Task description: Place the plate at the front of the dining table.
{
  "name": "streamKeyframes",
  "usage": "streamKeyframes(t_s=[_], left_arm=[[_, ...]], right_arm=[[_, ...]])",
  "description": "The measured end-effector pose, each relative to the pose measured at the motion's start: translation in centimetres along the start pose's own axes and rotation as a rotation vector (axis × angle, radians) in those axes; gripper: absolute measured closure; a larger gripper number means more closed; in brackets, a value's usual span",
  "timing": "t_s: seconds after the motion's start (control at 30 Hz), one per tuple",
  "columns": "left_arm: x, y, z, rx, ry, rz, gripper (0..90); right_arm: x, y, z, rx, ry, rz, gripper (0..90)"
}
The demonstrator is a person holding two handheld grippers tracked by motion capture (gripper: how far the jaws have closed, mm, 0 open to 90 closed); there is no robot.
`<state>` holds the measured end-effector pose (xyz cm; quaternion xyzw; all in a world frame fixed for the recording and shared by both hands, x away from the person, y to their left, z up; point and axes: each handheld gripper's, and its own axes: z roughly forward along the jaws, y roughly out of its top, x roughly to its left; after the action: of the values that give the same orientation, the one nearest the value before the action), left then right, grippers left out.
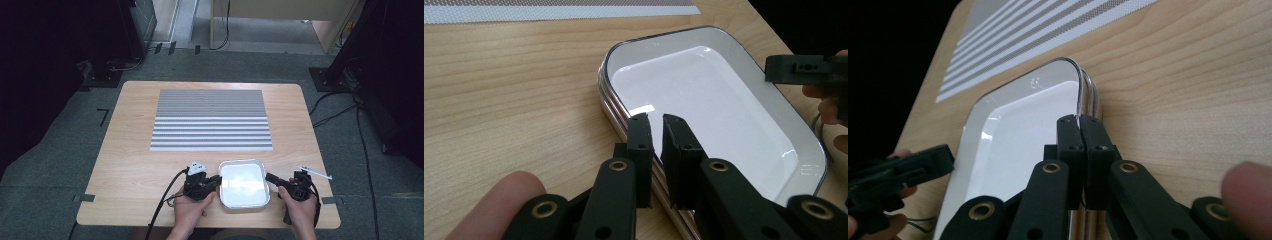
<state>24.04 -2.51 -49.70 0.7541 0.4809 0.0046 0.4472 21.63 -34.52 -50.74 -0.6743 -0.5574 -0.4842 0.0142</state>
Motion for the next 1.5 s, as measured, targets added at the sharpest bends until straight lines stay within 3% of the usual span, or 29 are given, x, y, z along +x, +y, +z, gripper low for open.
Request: streamKeyframes(t_s=[0.2,0.37,0.5,0.63,0.87,1.0,1.2,1.3,1.33,1.5], left_arm=[[0.2,-0.2,0.3,0.003,-0.005,-0.011,81.2],[0.1,-0.1,0.5,0.006,-0.016,-0.021,79.3],[-0.3,0.0,0.7,0.013,-0.010,0.003,76.8],[-0.4,0.0,1.1,0.028,-0.016,0.008,76.1],[-0.5,-0.1,1.0,0.014,-0.020,0.007,75.5],[-0.6,0.0,0.7,0.007,-0.029,-0.001,78.6],[0.4,0.1,0.7,0.023,-0.083,-0.057,82.6],[1.3,0.3,0.8,0.048,-0.148,-0.160,82.1],[1.5,0.3,0.8,0.050,-0.158,-0.177,81.5],[1.6,0.4,0.8,0.053,-0.171,-0.191,81.4]], right_arm=[[-0.3,0.3,-0.7,-0.039,0.077,0.049,89.8],[-0.5,0.3,-0.8,-0.029,0.069,0.050,89.7],[-0.2,0.5,-1.2,-0.033,0.047,0.030,89.8],[-0.2,0.6,-1.4,-0.042,0.080,0.038,89.5],[-0.5,0.6,-1.5,-0.044,0.017,0.029,87.3],[-1.0,0.6,-1.5,-0.030,0.018,0.043,87.5],[-1.1,0.5,-1.3,0.007,0.040,0.050,86.7],[-1.2,0.5,-1.1,0.019,0.043,0.055,86.5],[-1.3,0.5,-1.1,0.021,0.037,0.053,86.5],[-1.4,0.5,-1.2,0.030,0.032,0.057,86.5]])
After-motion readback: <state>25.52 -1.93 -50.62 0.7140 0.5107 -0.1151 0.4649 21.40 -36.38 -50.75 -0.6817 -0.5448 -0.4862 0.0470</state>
